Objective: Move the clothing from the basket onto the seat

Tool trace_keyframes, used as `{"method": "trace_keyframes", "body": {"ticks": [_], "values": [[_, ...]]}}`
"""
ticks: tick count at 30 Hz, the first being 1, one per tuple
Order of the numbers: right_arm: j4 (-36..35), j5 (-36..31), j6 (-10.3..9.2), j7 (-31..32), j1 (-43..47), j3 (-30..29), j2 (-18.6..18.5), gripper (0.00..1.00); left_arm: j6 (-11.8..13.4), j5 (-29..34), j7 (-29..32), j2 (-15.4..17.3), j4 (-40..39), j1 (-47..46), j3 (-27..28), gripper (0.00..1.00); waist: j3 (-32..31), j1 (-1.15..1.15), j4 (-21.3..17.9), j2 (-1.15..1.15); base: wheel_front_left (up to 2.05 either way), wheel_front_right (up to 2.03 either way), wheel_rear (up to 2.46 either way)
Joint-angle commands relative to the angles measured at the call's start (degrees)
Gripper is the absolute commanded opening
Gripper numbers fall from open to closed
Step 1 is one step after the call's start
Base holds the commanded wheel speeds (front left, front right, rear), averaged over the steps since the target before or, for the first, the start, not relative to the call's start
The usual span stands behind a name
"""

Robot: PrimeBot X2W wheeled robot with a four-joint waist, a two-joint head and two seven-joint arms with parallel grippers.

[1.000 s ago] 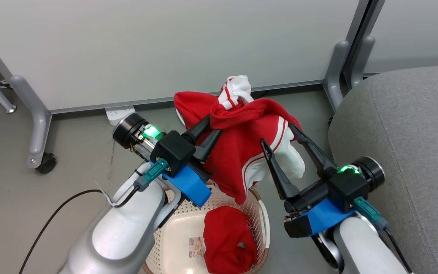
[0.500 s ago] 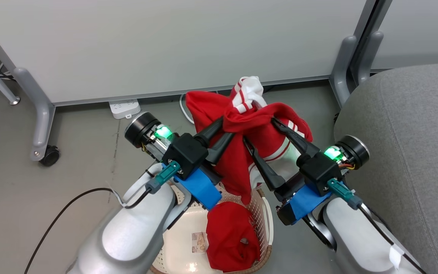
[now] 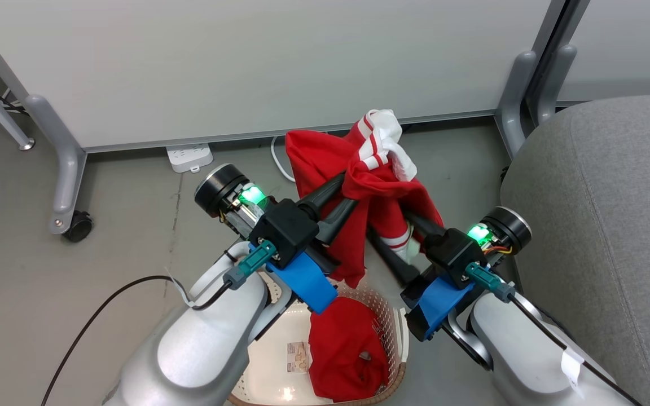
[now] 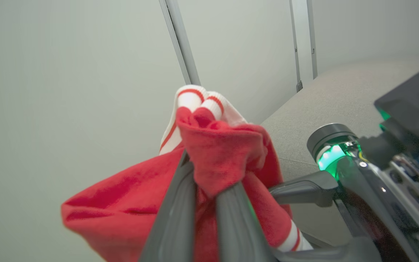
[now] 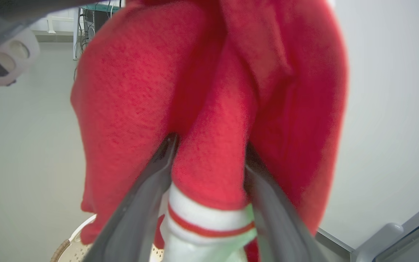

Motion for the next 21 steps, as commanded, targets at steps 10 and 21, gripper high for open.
{"method": "trace_keyframes", "body": {"ticks": [10,21], "values": [[0.6,2.2,-0.04,0.0,-1.5,1.8,-0.3,0.0,-0.3,-0.1,-0.2,0.1,0.1,-0.5,0.1,0.0,-0.4,0.0,-0.1,0.0,0.0,0.0,0.0],[0.7,3.3,-0.04,0.0,-1.0,2.4,-0.2,0.0,-0.3,-0.3,-0.2,0.4,0.5,-0.1,0.1,0.0,-1.1,0.0,-0.2,0.0,0.0,0.0,0.0]]}}
